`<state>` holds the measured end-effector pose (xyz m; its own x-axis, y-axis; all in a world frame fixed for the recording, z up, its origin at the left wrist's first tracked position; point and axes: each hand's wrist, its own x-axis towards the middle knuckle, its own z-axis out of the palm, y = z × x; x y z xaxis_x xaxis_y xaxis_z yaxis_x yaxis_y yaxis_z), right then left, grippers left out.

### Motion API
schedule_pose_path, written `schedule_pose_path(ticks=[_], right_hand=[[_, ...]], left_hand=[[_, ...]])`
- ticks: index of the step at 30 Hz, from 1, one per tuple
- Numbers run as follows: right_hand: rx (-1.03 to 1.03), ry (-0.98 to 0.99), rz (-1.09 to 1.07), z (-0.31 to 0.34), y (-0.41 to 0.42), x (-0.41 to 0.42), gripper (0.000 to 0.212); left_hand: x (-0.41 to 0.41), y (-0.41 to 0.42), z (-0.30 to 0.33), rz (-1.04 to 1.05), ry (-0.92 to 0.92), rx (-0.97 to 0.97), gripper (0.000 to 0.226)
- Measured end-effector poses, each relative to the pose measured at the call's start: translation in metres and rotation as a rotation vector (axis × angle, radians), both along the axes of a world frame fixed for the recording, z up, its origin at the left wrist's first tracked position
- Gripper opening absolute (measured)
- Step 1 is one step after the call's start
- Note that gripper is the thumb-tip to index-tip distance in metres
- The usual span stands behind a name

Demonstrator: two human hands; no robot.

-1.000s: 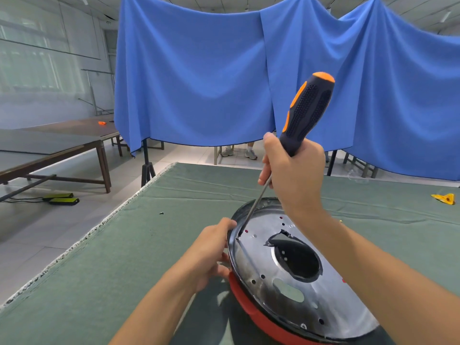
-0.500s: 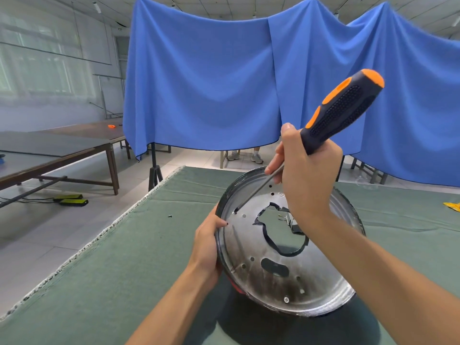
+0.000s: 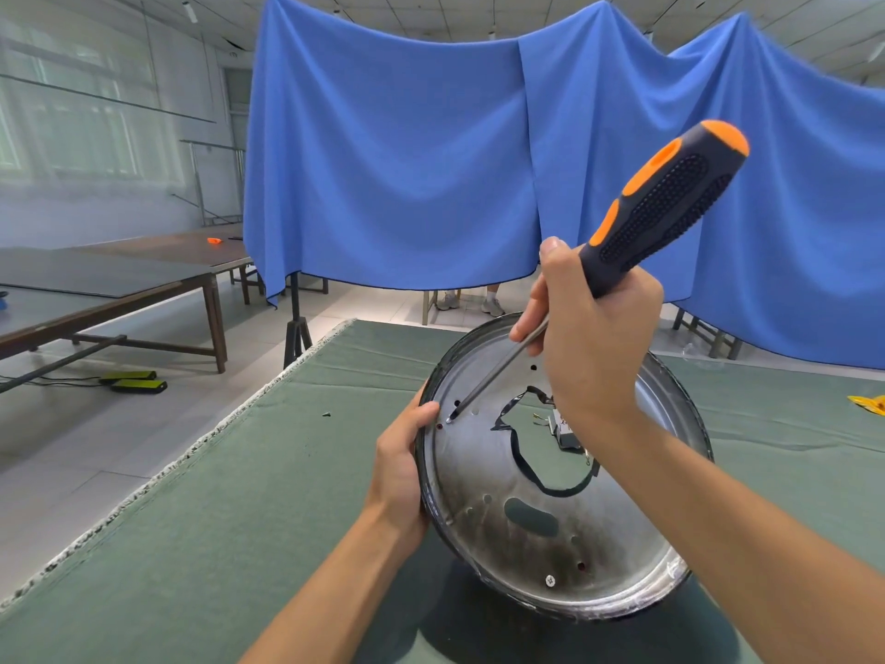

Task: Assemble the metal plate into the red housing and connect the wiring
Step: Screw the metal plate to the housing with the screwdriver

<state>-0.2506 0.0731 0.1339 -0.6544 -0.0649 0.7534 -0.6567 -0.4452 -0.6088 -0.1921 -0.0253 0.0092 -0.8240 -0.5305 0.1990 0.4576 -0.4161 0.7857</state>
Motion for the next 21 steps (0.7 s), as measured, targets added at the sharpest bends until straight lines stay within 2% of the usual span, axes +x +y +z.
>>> schedule_pose_path(ticks=[21], right_hand=[[0.103,0.049,-0.040,-0.0054,-0.0056,0.0047,0.048]], left_hand=[[-0.0023,0.0013,0.0008,0.034,-0.038,0.002,0.028]])
